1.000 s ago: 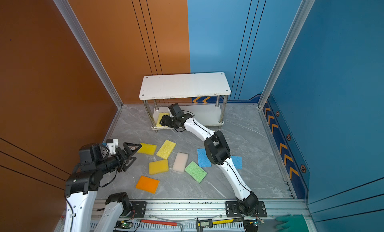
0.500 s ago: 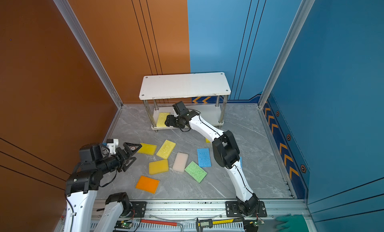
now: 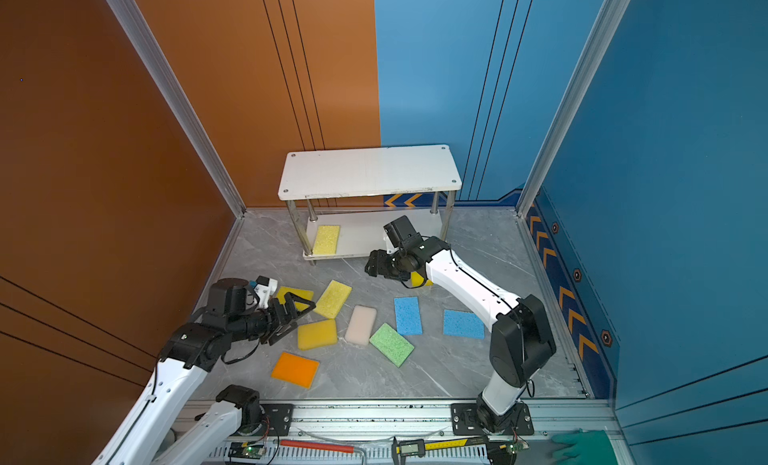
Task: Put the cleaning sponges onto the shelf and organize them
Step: 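Lower the sponge flat onto the lower shelf and open the right gripper, then move the right gripper to the blue cellulose sponge and grasp its edge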
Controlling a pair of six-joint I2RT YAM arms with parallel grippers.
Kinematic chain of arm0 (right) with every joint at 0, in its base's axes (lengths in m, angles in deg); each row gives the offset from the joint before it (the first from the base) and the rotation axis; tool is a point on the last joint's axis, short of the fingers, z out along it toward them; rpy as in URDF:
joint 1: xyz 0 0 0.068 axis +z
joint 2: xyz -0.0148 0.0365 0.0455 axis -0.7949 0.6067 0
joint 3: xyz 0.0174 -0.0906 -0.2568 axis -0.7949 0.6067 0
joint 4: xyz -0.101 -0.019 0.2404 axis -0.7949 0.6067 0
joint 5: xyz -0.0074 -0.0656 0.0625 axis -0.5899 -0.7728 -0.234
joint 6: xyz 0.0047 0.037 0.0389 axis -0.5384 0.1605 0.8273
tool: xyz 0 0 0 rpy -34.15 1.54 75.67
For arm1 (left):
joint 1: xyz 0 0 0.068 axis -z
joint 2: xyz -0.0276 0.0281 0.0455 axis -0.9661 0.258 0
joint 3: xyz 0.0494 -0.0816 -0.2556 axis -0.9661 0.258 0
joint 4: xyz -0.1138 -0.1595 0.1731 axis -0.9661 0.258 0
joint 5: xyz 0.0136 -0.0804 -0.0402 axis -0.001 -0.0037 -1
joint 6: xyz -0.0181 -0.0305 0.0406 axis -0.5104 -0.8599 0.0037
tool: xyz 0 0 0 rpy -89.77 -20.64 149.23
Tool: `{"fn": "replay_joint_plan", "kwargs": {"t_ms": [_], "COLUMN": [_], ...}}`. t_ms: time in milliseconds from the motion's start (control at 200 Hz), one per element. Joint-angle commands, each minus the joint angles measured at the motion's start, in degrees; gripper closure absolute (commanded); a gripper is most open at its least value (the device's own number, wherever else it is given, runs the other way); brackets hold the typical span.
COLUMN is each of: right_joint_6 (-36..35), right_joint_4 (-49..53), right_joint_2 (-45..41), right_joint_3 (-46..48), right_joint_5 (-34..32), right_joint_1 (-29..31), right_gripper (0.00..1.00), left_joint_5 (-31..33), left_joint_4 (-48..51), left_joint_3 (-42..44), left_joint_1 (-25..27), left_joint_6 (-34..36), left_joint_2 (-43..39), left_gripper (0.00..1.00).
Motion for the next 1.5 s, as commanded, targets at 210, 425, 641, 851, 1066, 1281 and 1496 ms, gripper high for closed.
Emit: {"fn": "replay_joint_plan", "kwargs": {"t_ms": [210, 425, 641, 851, 1066, 1281, 1496], "right_joint_6": [-0.31, -7.71, -11.25, -11.32, -10.70, -9.92, -9.12], "right_joint_4": [6.68, 11.59, 9.36, 5.22, 1.76, 0.03, -1.49], "right_joint_2": [-9.42, -9.75, -7.34, -3.47, 0.29, 2.13, 2.82], "right_joint_3": [11.93, 19.70, 23.36, 24.26, 24.17, 24.59, 25.57], "right_joint_5": [-0.89, -2.65, -2.20, -1.61, -1.39, -1.48, -1.37], "right_joint_1": [-4.17, -8.86, -9.32, -9.23, -9.02, -8.53, -8.53], "right_gripper": [0.35, 0.38, 0.41, 0.46, 0.51, 0.60, 0.69], "left_joint_5": [2.90, 3.08, 3.64, 4.22, 4.90, 5.04, 4.97], "left_joint_4": [-18.82, -21.54, -24.40, -24.48, -24.39, -24.04, -23.62], "left_joint_3": [3.41, 4.07, 6.24, 6.34, 6.90, 7.28, 7.63], "left_joint_1": [7.42, 8.53, 8.75, 8.79, 8.76, 8.62, 8.18], "left_joint_6": [-4.81, -5.61, -8.21, -8.91, -9.86, -10.13, -10.13], "left_joint_2": [9.91, 10.99, 10.90, 10.66, 9.77, 8.89, 8.27], "left_gripper": [0.02, 0.02, 0.02, 0.02, 0.02, 0.02, 0.02]}}
